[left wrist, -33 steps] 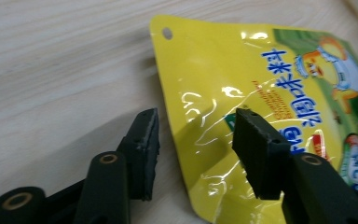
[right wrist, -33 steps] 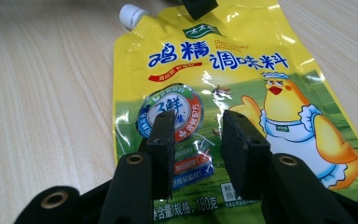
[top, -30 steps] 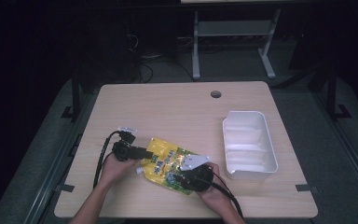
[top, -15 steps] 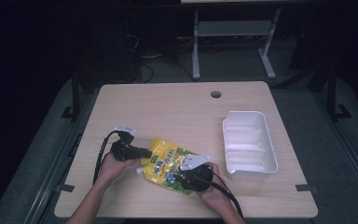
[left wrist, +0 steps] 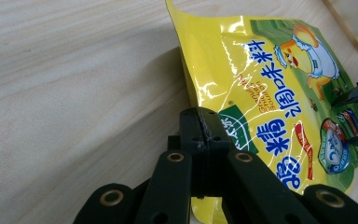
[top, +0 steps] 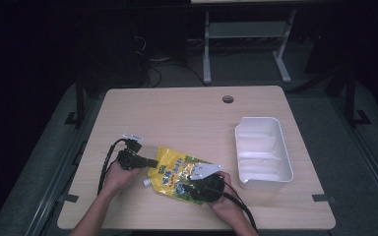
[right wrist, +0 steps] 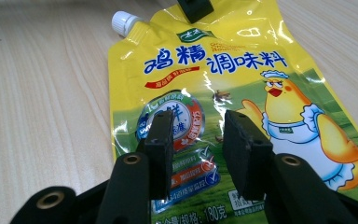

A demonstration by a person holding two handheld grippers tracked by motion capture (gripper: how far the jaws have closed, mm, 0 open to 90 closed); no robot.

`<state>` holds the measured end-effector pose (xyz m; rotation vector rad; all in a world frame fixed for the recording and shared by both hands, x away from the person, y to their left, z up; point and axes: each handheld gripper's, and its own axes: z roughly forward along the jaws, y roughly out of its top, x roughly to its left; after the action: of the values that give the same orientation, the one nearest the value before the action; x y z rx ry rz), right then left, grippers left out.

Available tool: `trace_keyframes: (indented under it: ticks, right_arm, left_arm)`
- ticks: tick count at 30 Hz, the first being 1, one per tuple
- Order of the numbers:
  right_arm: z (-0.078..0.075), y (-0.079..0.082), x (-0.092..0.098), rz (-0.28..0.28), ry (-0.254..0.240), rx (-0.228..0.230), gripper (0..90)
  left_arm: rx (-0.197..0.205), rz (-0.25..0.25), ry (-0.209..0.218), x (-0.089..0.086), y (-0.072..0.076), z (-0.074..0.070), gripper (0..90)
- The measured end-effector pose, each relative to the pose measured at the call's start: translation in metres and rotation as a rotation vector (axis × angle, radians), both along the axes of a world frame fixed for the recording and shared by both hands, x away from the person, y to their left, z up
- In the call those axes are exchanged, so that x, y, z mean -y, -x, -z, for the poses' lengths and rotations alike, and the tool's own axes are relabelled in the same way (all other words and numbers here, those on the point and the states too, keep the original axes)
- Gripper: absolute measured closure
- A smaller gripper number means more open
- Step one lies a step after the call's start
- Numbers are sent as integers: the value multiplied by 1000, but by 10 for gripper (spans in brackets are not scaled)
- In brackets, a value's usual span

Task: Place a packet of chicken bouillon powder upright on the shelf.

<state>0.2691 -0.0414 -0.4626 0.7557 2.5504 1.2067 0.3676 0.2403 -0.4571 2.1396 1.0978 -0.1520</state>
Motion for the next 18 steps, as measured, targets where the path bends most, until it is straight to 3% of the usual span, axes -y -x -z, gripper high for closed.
trace_keyframes:
  ticks: [3,5,8,11,18]
  right_arm:
    - [0,0,0,-2,-5,-3,614]
    - [1,0,-1,-2,-5,-3,611]
    - [1,2,-2,-7,8,19,600]
    - [1,2,-1,-3,-3,10,590]
    - [-4,-1,7,28,-41,-19,524]
  left_arm:
    - [27,5,-18,2,2,-4,900]
    - [22,1,4,0,2,-6,900]
    - [27,12,5,-1,3,-9,900]
    - [38,16,14,-2,4,-11,900]
    - [70,51,84,-7,10,-29,900]
